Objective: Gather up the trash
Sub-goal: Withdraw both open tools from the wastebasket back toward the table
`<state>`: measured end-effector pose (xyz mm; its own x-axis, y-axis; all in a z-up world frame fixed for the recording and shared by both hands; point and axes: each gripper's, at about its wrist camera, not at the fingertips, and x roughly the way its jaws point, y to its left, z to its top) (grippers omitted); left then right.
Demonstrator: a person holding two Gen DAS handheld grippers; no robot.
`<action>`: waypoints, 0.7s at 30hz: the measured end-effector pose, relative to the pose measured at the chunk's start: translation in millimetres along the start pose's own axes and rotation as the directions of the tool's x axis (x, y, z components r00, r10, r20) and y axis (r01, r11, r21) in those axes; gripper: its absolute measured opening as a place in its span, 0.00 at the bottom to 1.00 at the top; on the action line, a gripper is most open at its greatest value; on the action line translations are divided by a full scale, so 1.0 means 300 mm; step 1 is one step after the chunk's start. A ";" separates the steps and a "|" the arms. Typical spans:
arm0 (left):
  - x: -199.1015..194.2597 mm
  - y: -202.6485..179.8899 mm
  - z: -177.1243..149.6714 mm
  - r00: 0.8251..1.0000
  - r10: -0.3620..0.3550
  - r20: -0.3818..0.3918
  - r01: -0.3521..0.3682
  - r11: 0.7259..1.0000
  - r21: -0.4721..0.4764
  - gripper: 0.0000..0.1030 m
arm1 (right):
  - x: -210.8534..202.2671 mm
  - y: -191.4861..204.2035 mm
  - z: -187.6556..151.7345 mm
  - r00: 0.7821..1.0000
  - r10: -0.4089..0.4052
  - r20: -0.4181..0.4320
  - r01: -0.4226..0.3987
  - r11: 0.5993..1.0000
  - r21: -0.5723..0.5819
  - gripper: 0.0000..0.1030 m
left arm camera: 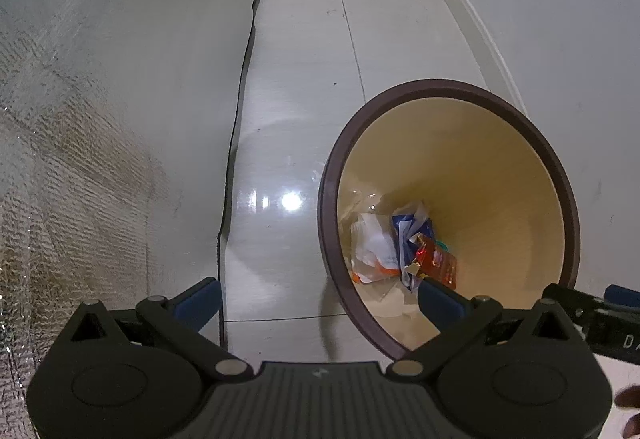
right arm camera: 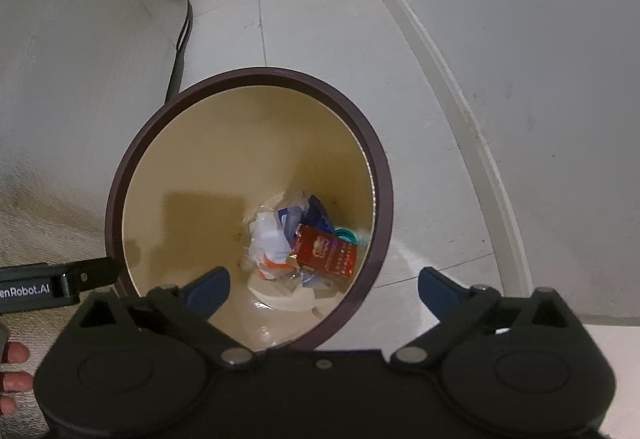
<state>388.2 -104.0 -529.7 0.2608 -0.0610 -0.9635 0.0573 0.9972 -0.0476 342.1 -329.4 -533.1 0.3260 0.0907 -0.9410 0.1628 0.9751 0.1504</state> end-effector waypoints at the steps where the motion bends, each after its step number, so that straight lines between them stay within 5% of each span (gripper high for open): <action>1: -0.001 -0.003 -0.003 1.000 0.002 0.000 -0.002 1.000 0.005 1.00 | -0.002 -0.003 0.001 1.000 -0.004 -0.001 0.004 1.000 0.000 1.00; 21: -0.140 -0.024 -0.050 0.998 -0.057 0.025 0.056 0.998 0.035 1.00 | -0.114 0.001 -0.051 0.998 -0.062 0.023 0.062 0.998 -0.024 1.00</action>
<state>362.3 -107.9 -492.8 0.2815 -0.1191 -0.9521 0.1058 0.9901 -0.0925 316.8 -329.2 -505.4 0.3367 0.0256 -0.9413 0.1600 0.9835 0.0840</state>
